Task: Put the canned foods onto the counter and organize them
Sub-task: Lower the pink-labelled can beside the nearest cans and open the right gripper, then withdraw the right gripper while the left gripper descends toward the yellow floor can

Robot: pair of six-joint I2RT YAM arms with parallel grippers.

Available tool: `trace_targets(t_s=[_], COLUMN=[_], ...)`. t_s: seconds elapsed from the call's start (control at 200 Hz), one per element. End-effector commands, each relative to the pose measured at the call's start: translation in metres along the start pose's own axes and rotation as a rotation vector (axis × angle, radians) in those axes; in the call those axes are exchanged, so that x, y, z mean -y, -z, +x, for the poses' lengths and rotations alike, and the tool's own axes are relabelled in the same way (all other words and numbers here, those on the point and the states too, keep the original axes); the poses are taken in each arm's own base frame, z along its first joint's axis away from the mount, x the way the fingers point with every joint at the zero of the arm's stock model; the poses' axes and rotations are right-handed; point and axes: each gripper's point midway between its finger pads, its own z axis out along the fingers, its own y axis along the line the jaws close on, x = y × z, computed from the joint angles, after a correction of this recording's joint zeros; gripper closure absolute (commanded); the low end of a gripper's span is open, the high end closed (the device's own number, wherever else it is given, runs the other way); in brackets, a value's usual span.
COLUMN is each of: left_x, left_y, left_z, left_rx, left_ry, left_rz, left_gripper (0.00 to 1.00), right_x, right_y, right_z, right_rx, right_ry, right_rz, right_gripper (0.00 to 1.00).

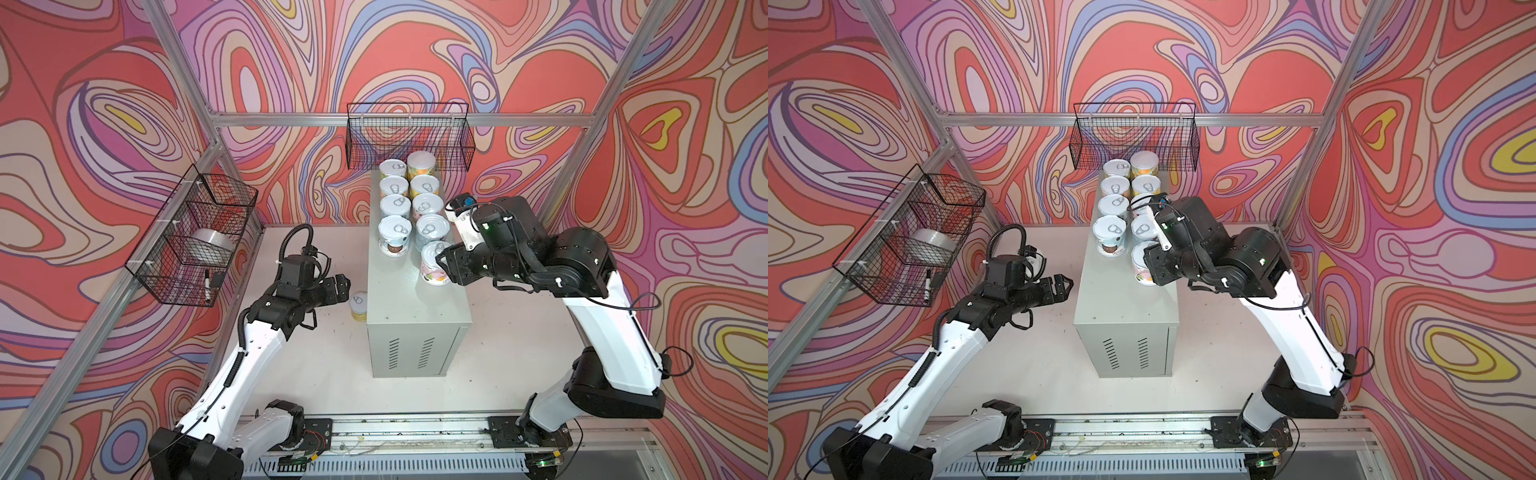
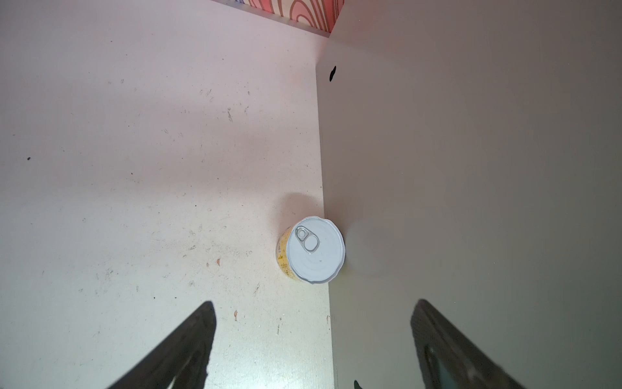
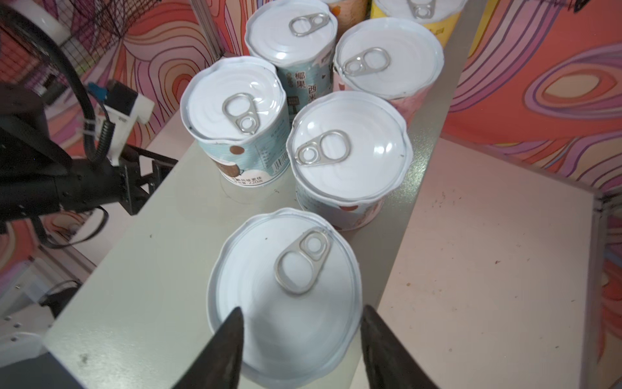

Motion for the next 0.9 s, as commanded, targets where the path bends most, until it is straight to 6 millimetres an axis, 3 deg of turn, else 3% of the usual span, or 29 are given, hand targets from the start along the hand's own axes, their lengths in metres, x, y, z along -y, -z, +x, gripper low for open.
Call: trace_targets(t_s=[0.0,0.29,0.521,0.651,0.781,0.896], left_x=[0.002,0.002,0.001,0.000,-0.002,-0.006], left_y=[0.006,0.003,0.002,0.001,-0.002,-0.006], left_z=[-0.006,-0.005,-0.007,-0.008,-0.003,0.004], left_rx=[0.008,0.005,0.012,0.011,-0.009,-0.017], left_ry=[-0.006,0.000,-0.007,-0.006,-0.005,0.002], left_rz=[0.002,0.007,-0.002,-0.008,-0.018,-0.025], left_gripper=[0.09,0.09,0.09,0.07,0.05,0.05], right_x=[-0.001,0.003,0.005,0.005,0.023,0.046], right_y=[0.010,-0.001,0.006,0.021,0.043,0.043], right_z=[-0.004,0.000,-0.009,-0.024,-0.044,-0.047], right_rx=[0.044,0.026,0.063,0.134,0.260,0.305], right_ry=[-0.017,-0.013,-0.012,-0.017,-0.042,-0.056], right_rz=[-0.021,0.020,0.024,0.010,0.079,0.179], right_gripper=[0.51,0.50,0.49,0.48,0.40,0.32])
